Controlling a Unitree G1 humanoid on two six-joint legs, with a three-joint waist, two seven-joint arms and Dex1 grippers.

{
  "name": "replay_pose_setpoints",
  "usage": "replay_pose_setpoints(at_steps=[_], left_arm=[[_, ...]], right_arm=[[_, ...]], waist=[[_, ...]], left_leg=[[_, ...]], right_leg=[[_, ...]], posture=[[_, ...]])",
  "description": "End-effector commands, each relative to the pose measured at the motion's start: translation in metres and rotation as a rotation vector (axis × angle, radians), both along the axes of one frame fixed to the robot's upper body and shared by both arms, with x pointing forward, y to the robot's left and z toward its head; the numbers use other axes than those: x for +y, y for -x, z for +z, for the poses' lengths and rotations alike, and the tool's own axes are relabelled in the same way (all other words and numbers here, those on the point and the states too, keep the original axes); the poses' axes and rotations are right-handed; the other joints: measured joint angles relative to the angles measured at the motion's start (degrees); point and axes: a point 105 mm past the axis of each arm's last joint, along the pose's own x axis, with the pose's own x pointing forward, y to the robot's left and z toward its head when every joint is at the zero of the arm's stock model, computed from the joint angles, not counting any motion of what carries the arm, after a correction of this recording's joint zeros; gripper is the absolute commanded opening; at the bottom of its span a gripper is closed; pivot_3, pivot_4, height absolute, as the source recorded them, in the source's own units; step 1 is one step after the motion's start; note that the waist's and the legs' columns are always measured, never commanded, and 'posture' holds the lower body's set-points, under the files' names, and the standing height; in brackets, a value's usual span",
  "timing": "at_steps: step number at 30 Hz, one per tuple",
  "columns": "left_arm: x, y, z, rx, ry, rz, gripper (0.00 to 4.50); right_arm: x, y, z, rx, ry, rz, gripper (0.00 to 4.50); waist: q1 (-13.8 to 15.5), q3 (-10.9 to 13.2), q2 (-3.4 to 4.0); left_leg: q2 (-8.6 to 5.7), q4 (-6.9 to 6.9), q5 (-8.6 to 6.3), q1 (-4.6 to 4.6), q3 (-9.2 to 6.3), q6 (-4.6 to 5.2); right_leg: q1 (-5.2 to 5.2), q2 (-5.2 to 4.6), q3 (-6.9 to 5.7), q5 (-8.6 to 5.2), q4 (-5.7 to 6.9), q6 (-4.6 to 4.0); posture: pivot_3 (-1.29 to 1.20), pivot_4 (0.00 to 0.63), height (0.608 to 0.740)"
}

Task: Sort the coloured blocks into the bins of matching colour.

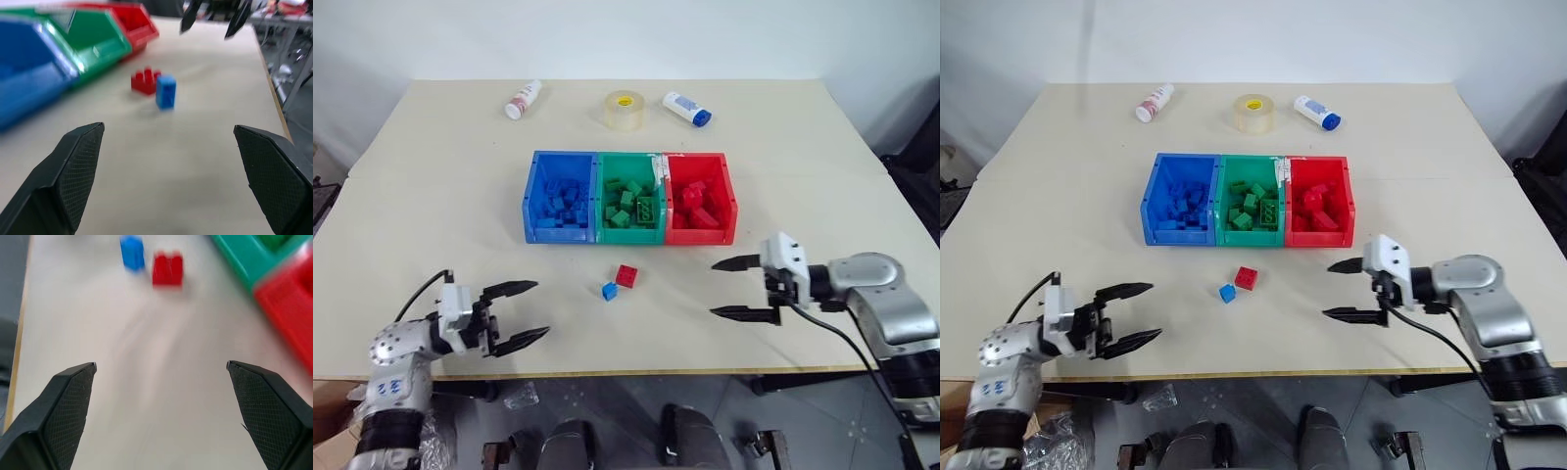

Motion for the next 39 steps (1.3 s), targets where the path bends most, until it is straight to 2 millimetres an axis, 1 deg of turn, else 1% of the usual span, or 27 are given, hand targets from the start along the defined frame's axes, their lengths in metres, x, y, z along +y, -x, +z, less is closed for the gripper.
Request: replay_pose_setpoints(at_steps=[1,4,7,8,11,17,21,24,29,32,34,35,37,39], left_arm=[[0.007,0.012,0.015,-0.04,-0.011,0.01,4.5],[0.007,0.016,0.017,-0.026,-0.032,0.024,4.5],[-0.002,0.015,0.019,-0.033,-0.026,0.014,4.5],[-0.008,0.011,0.02,-0.04,-0.027,0.018,4.5],[-0.037,-0.003,0.017,-0.054,-0.028,0.01,4.5],[-0.087,-0.036,0.001,-0.056,-0.043,0.024,4.5],[-0.108,-0.05,-0.016,-0.028,-0.115,0.018,4.5],[-0.118,-0.053,-0.018,-0.03,-0.106,-0.016,3.91],[-0.119,-0.055,-0.017,-0.039,-0.11,-0.04,2.31],[-0.119,-0.056,-0.009,-0.063,-0.081,-0.041,1.37],[-0.119,-0.061,-0.004,-0.077,-0.081,-0.009,0.68],[-0.121,-0.062,0.0,-0.09,-0.076,-0.009,0.44],[-0.123,-0.061,0.008,-0.111,-0.06,-0.016,0.44],[-0.124,-0.063,0.02,-0.135,-0.037,0.0,0.44]], right_arm=[[-0.007,0.001,0.014,-0.036,-0.021,-0.007,4.46],[-0.008,-0.002,0.016,-0.043,-0.024,-0.023,4.46],[-0.006,-0.004,0.017,-0.049,-0.029,-0.021,4.46],[-0.005,-0.005,0.017,-0.052,-0.032,-0.021,4.46],[0.001,-0.007,0.019,-0.068,-0.048,-0.021,4.46],[0.006,-0.007,0.02,-0.093,-0.07,-0.045,4.46],[0.01,-0.005,0.021,-0.107,-0.087,-0.065,4.46],[0.01,0.0,0.02,-0.11,-0.094,-0.086,4.5],[0.006,0.005,0.019,-0.111,-0.096,-0.119,4.5],[0.004,0.008,0.018,-0.11,-0.096,-0.134,4.5],[0.003,0.008,0.018,-0.109,-0.098,-0.138,4.5],[0.004,0.008,0.018,-0.109,-0.099,-0.14,4.5],[0.004,0.007,0.018,-0.11,-0.101,-0.142,4.5],[0.005,0.006,0.018,-0.112,-0.104,-0.143,4.5]], waist=[[0.2,0.0,0.0],[0.5,0.0,0.0],[1.0,0.0,0.0],[1.1,0.0,0.0],[1.3,0.0,0.0],[1.3,0.0,0.0],[1.2,0.0,0.0],[1.2,0.0,0.03],[1.7,0.0,0.03],[2.2,0.0,0.03],[2.3,0.0,0.03],[2.3,0.0,0.03],[2.3,0.0,0.03],[2.4,0.0,0.03]], left_leg=[[0.02,0.01,0.0,0.0,-0.01,0.0],[0.02,0.03,-0.01,0.02,-0.01,0.01],[0.02,0.05,-0.01,0.0,-0.01,0.01],[0.01,0.06,-0.01,0.0,-0.02,0.01],[-0.02,0.08,-0.02,-0.01,-0.03,0.02],[-0.04,0.1,0.0,-0.01,-0.02,0.0],[-0.04,0.11,0.0,-0.01,-0.02,0.0],[-0.04,0.09,0.0,0.01,-0.03,0.0],[-0.05,0.22,-0.01,0.01,-0.06,0.02],[-0.05,0.23,-0.02,0.0,-0.06,0.03],[-0.05,0.23,-0.02,0.0,-0.06,0.03],[-0.05,0.23,-0.02,0.0,-0.06,0.04],[-0.05,0.26,-0.02,-0.01,-0.06,0.04],[-0.05,0.26,-0.02,-0.02,-0.06,0.04]], right_leg=[[0.01,0.0,0.0,0.0,0.01,0.0],[0.01,0.0,0.01,0.0,0.01,-0.01],[0.01,-0.01,0.01,0.0,0.0,-0.01],[0.02,-0.02,0.0,0.0,0.01,-0.01],[0.06,-0.03,-0.01,0.0,-0.01,0.0],[0.07,-0.02,-0.02,0.01,0.01,0.01],[0.08,-0.02,-0.03,0.01,0.01,0.02],[0.09,-0.02,-0.04,0.01,-0.02,0.02],[0.14,-0.04,-0.03,0.02,0.01,0.02],[0.14,-0.04,-0.03,0.02,0.0,0.02],[0.13,-0.03,-0.03,0.02,0.01,0.02],[0.14,-0.03,-0.03,0.02,0.0,0.02],[0.13,-0.04,-0.03,0.02,0.01,0.02],[0.13,-0.04,-0.03,0.02,0.02,0.03]], posture=[[0.0,0.15,0.74],[0.0,0.15,0.74],[0.0,0.15,0.74],[0.0,0.15,0.74],[0.0,0.15,0.74],[0.0,0.15,0.74],[0.0,0.15,0.74],[0.0,0.15,0.74],[0.0,0.15,0.74],[0.0,0.15,0.74],[0.0,0.15,0.74],[0.0,0.15,0.74],[0.0,0.15,0.74],[0.0,0.15,0.74]])
